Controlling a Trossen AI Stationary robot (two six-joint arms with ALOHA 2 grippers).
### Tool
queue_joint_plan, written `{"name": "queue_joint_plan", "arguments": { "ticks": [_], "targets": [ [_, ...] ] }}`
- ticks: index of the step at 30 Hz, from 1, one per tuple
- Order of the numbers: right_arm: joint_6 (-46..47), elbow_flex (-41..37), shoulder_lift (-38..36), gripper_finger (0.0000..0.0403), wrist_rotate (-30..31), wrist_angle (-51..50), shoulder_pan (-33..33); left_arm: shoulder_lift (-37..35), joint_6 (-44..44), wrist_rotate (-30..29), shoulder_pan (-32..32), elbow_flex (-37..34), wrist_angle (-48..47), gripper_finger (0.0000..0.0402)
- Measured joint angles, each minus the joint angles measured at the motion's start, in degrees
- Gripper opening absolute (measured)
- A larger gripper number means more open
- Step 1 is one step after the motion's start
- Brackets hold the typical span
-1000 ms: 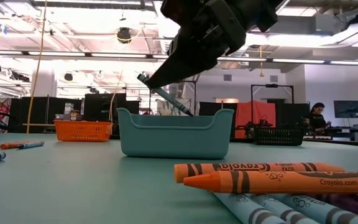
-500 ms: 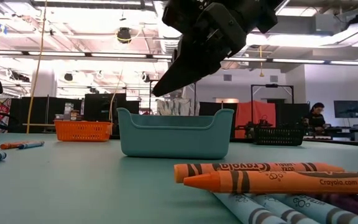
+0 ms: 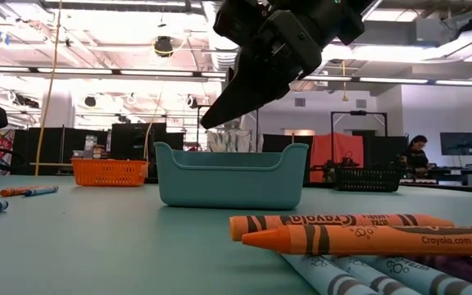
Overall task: Sort crayons
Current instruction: Put the violet crayon into the black bin
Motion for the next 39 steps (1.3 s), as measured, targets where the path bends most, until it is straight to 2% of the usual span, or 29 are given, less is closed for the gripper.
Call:
{"name": "queue_joint_plan", "arguments": {
  "ticks": [7,16,23,26,30,34,39],
  "targets": [
    [-0.4,0.0,-0.1,0.0107,0.0,-0.5,0.0,0.1,2.4,-1.0,0.0,0.5,0.2,0.0004],
    [-1.3,-0.1,-4.6,0.0107,3.2,-7.0,0.7,-0.7,7.5,-8.3,0.8,9.1,-12.9,0.0001],
    [-2.7,0.0,-10.5,0.0107,7.9,-10.1,3.0,-5.3,16.8,-19.9,3.1,14.8,-16.2,0.0000],
    [-2.9,0.0,-13.0,0.0107,12.8,-14.2,4.4,-8.5,22.5,-25.4,5.0,15.3,-14.1,0.0000],
    [-1.9,0.0,-16.2,0.0107,16.9,-19.4,6.0,-12.2,33.3,-27.9,8.8,15.3,-7.3,0.0000],
    [-1.6,-0.5,-18.8,0.0107,17.8,-19.2,7.5,-13.7,46.9,-26.8,14.0,15.3,3.5,0.0000],
    [-4.5,-3.0,-22.2,0.0107,17.7,-9.5,8.9,-13.7,60.8,-21.7,21.2,15.3,16.6,0.0000]
  ]
}}
